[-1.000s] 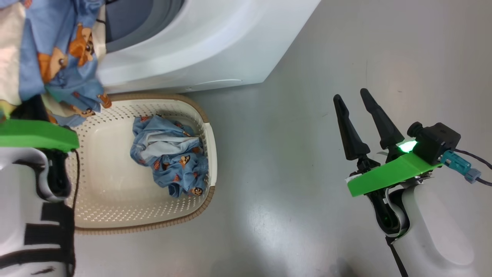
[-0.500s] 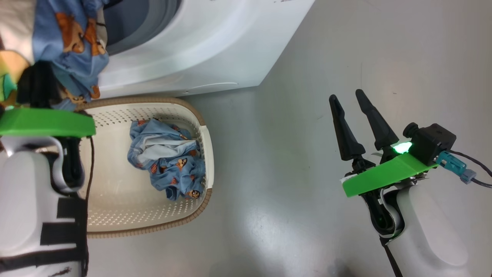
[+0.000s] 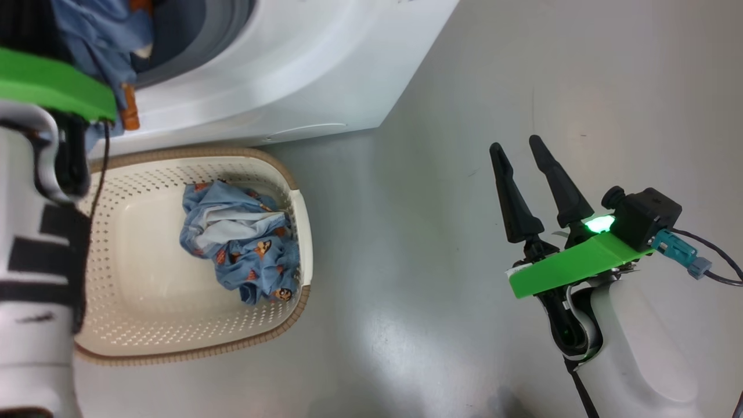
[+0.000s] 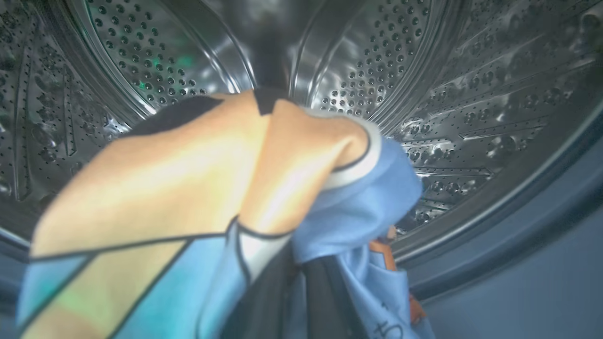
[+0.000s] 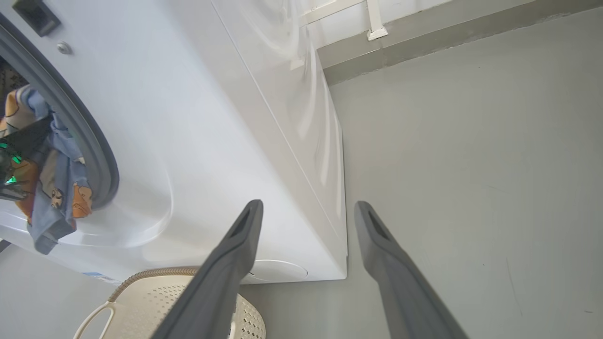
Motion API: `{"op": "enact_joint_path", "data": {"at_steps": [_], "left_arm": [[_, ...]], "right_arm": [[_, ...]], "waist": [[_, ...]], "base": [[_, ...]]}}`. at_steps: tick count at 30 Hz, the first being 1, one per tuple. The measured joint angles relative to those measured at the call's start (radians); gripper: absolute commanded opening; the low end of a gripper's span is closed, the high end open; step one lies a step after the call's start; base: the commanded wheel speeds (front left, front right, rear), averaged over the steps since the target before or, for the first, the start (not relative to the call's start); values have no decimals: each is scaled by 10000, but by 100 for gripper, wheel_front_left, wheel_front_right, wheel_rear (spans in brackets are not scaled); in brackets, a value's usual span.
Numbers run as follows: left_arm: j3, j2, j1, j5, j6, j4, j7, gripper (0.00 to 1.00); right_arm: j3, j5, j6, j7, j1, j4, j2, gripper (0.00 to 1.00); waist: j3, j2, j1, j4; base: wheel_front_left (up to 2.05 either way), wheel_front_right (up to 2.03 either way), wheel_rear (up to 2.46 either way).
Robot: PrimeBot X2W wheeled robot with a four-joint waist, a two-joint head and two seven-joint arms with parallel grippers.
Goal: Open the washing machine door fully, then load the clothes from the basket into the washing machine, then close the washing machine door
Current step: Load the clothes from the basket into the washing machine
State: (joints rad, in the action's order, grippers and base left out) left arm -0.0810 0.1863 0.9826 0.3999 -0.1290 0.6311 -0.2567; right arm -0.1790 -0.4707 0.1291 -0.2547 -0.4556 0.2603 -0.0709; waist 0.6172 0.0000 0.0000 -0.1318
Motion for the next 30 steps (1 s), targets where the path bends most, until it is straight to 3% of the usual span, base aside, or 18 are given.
{"op": "enact_joint_path", "data": {"at_steps": [9,14,19,24,26,27,28,30], "left_arm": [[-1110,777,2020,1198,-2,2336,2,0],[-1074,1085,2759,1329,-2,2036,2,0],[-268,1308,2912,696,-2,1072,-2,0],[-915,1133,2425,533,-2,2052,0,0],[-1342,1133,2326,520,-2,2685,0,40],[-1551,1145,2329,499,-2,3010,0,89],[-1753,1177,2333,405,-2,3302,0,100],[-1910,1193,2406,428,-2,3716,0,100]], "right_arm": [[-180,-19,0,-23,2,52,38,100],[-322,-77,0,-23,1,50,59,100],[-349,-77,0,-23,-1,36,75,100],[-349,-77,0,-23,-1,40,79,100],[-366,-77,0,-23,0,59,79,100],[-382,-77,0,-23,0,65,81,100],[-389,-77,0,-23,0,75,84,100],[-399,-77,0,-23,0,98,84,100]], "waist": [[-40,0,0,-302],[33,0,0,-491],[193,0,1,-677],[216,0,1,-718],[192,0,1,-694],[174,0,0,-681],[156,0,1,-667],[122,0,1,-639]], "base": [[0,0,0],[0,0,0],[0,0,0],[0,0,0],[0,0,0],[0,0,0],[0,0,0],[0,0,0]]}}
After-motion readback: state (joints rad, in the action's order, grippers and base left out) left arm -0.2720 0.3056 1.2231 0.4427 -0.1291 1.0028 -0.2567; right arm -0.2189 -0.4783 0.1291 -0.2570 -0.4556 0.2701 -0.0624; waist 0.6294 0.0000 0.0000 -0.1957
